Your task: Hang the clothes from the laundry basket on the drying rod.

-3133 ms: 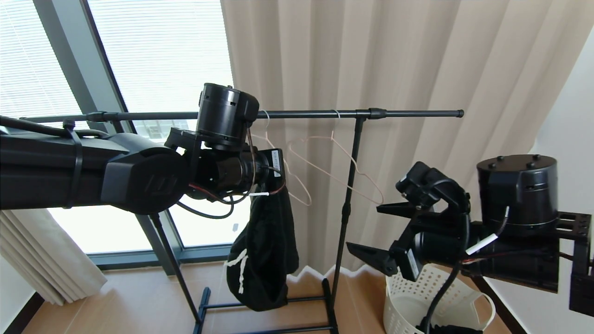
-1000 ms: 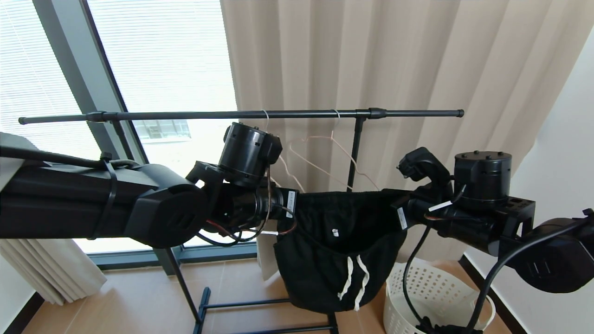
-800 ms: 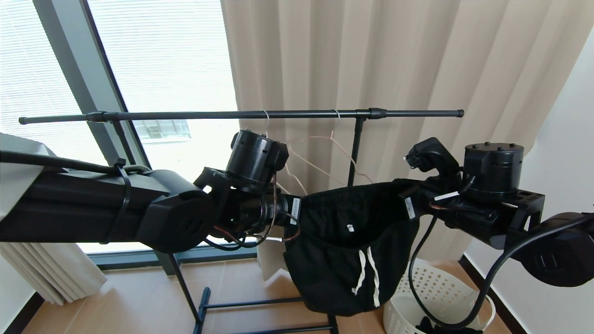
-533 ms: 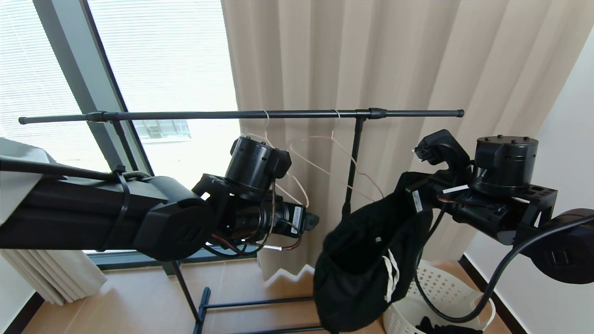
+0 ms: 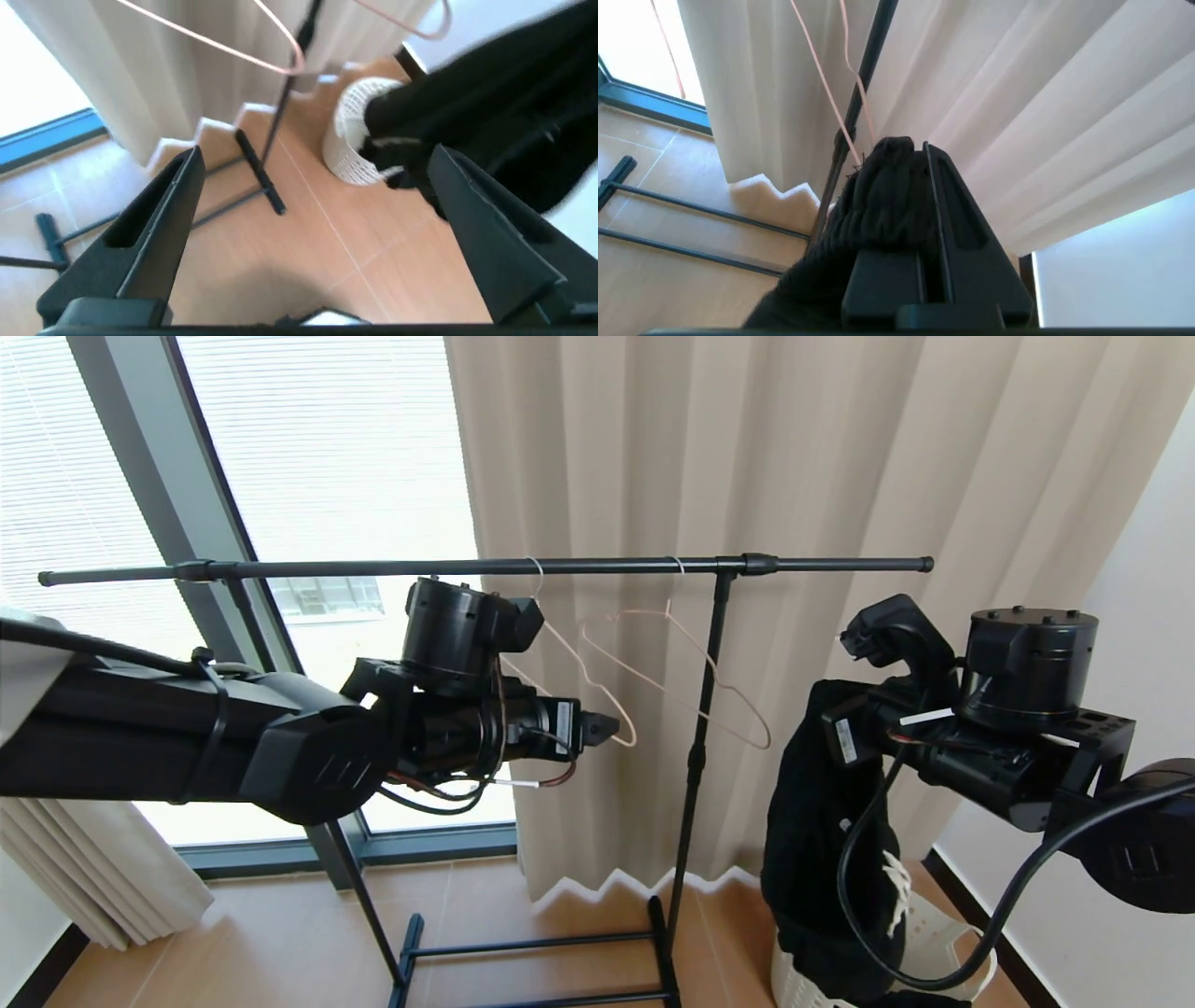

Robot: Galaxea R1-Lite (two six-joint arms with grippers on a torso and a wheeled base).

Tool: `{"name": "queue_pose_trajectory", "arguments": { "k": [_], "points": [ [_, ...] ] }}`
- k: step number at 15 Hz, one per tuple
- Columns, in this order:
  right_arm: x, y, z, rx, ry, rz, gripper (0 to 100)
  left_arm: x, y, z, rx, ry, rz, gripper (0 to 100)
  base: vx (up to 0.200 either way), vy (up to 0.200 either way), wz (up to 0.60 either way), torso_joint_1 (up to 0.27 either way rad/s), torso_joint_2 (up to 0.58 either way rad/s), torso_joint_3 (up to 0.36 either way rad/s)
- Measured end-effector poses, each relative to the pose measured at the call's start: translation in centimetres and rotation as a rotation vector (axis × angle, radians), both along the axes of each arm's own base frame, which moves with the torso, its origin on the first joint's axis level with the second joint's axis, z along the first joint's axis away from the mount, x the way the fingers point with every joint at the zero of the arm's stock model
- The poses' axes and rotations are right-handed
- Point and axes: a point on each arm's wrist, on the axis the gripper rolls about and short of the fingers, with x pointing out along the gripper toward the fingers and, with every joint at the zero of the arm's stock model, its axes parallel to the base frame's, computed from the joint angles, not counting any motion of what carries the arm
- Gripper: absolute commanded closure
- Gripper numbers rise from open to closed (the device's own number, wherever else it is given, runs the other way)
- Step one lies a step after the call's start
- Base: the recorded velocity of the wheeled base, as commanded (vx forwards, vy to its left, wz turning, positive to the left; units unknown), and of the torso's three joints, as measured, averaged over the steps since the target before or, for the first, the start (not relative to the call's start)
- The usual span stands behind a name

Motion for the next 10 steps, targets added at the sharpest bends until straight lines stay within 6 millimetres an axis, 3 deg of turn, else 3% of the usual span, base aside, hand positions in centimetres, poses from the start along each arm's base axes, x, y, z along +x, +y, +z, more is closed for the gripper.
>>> {"name": "queue_pose_trajectory", "arguments": {
  "k": [3,10],
  "points": [
    [-1.1,-0.3,0.3,-0.042,-0.012,0.018,100,2.8,-1.3,0.0,0.04,-0.062,0.135,0,0.0,0.0,0.0,0.0,0.0,0.0],
    [-5.3,1.1,0.8,-0.118,-0.04,0.154,100,8.3,-4.2,-1.6,0.006,-0.063,0.213,0,0.0,0.0,0.0,0.0,0.0,0.0]
  ]
}}
